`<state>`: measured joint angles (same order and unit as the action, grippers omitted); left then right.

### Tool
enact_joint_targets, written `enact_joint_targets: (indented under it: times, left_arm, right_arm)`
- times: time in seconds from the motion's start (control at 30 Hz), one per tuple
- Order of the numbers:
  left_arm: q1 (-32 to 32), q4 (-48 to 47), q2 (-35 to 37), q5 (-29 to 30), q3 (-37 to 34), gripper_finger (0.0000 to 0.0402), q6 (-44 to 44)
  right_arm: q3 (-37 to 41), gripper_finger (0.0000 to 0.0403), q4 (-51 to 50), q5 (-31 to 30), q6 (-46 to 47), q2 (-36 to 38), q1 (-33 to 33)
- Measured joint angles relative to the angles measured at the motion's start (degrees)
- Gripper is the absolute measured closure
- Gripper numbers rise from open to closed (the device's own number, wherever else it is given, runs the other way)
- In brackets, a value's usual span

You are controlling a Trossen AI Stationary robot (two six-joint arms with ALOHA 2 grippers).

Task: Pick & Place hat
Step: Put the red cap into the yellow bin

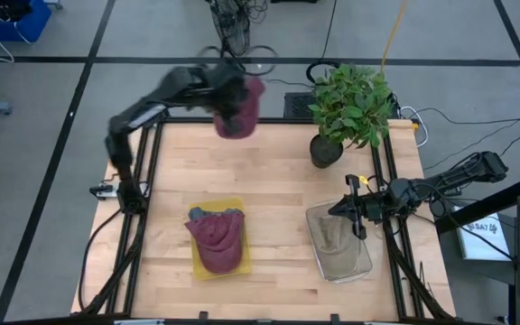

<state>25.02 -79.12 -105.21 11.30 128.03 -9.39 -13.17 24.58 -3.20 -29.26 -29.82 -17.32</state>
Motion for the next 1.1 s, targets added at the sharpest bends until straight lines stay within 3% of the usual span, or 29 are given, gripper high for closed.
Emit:
enact_joint_targets:
  times: [0.23, 0.5, 0.83, 1.1]
  left_arm:
    - [-9.8, -11.5, 11.4, 10.2, -0.4, 0.0398, 14.9]
    - [-28.1, -10.9, 20.8, 13.2, -14.5, 0.0398, 32.1]
    - [-48.1, -8.0, 21.6, 15.9, -34.5, 0.0398, 53.7]
    - [-58.9, -1.2, 16.8, 14.2, -38.2, 0.0398, 66.5]
  right_arm:
    - [0.0, 0.0403, 0.0, 0.0, 1.5, 0.0, 0.0]
    - [0.0, 0.0403, 0.0, 0.0, 1.6, 0.0, 0.0]
    - [0.0, 0.0403, 0.0, 0.0, 1.3, -0.1, 0.0]
    - [0.0, 0.0403, 0.5, 0.3, 0.3, -0.1, 0.0]
